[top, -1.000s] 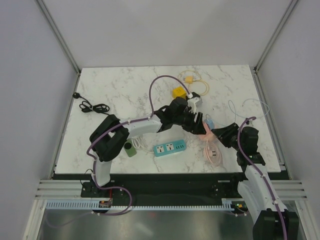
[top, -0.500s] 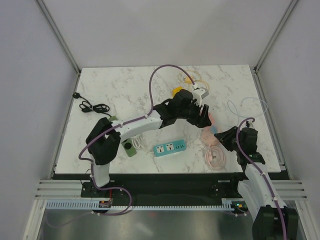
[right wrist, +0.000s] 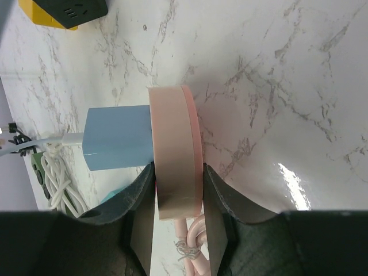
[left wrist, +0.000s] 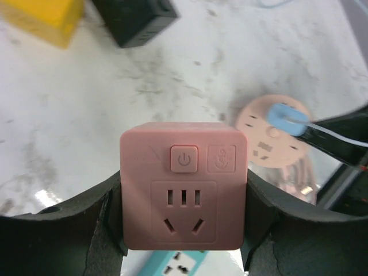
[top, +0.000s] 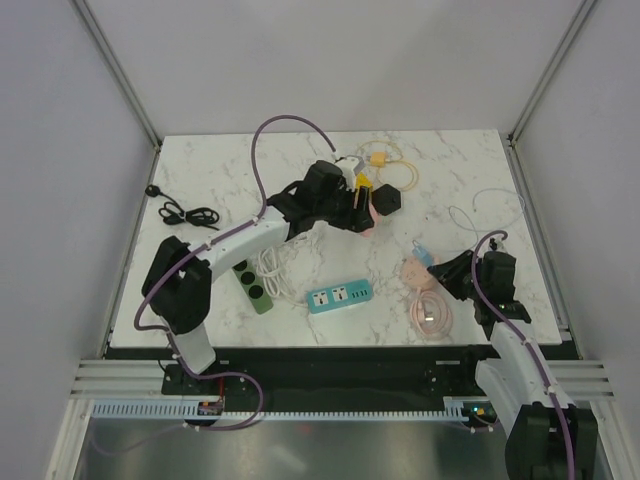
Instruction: Pull the plug off the socket
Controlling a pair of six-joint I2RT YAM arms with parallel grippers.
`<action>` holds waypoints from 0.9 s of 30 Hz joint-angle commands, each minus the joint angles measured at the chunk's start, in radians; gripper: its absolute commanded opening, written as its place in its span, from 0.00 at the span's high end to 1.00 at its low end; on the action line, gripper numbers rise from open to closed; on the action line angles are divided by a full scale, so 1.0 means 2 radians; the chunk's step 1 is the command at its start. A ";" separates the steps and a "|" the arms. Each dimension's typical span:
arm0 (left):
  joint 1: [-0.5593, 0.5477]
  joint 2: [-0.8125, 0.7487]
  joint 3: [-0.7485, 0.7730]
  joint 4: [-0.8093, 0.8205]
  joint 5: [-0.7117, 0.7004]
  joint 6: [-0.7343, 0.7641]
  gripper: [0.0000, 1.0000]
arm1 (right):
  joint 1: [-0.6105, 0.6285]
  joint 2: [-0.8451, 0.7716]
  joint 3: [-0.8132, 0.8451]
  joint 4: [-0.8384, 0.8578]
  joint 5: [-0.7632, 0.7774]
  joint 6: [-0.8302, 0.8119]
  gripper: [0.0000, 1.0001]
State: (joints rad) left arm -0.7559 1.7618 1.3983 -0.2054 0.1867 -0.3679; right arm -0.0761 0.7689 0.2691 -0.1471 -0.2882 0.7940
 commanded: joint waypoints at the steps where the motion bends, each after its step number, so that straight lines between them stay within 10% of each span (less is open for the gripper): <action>1: 0.045 -0.024 0.006 -0.058 -0.047 0.045 0.94 | -0.002 0.004 0.017 -0.016 -0.009 -0.022 1.00; 11: 0.083 0.140 0.193 -0.228 -0.027 0.058 0.86 | -0.002 0.019 0.043 -0.017 -0.035 -0.046 1.00; 27: 0.109 0.230 0.276 -0.232 -0.001 0.012 0.61 | -0.007 0.060 0.043 0.030 -0.071 -0.057 1.00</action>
State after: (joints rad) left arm -0.5388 2.2215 1.8675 -0.6849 0.1921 -0.3180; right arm -0.0856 0.8818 0.3264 -0.1284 -0.3965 0.6991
